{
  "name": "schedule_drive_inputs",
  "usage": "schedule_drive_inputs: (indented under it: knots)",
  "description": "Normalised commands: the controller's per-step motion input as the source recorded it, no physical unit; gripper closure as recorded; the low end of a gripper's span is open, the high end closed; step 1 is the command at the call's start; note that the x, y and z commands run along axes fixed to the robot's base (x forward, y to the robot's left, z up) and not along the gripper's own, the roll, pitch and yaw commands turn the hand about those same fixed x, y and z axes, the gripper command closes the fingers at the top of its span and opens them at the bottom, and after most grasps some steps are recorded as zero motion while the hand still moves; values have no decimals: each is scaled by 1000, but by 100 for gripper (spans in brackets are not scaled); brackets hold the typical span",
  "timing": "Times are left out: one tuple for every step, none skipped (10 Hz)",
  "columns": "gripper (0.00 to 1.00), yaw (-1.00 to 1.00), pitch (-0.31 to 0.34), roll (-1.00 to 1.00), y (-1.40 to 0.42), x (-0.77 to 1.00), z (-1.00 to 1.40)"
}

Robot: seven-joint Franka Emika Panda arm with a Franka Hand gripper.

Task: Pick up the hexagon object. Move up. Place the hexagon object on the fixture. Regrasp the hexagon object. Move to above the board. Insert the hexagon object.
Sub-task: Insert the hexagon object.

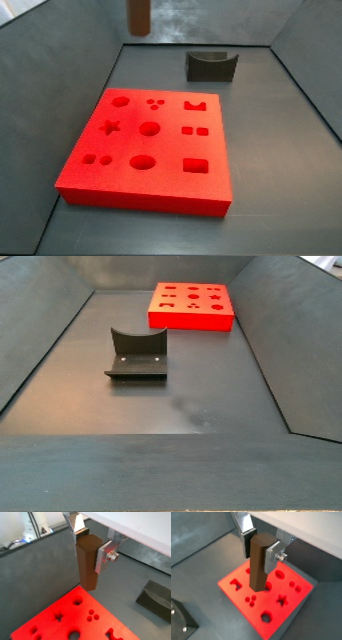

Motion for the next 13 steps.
schedule_drive_inputs:
  knots:
    - [100,-194,-124,-179,351,-531,-794]
    - [100,-260,-80,-187,146,-409,-831]
    - [100,-363,-71,-166,0,-357,-849]
    - [100,-500,-26,-141,-66,-180,-857]
    - [100,-543,-4,-153,-103,-166,-831]
    - [100,-514,-1,-161,-120,-137,-811]
    - [100,-394,-114,-201,-6,-126,-689]
    - [100,0,20,0,0,11,0]
    - [100,0,-60,0,0,-49,-314]
    - [100,-134,-149,-30,0,-146,-826]
    - [100,-140,-146,0,0,-237,-717]
    - [100,-103,-94,36,0,-377,-737]
    - [100,-323,-56,0,-43,-174,-931]
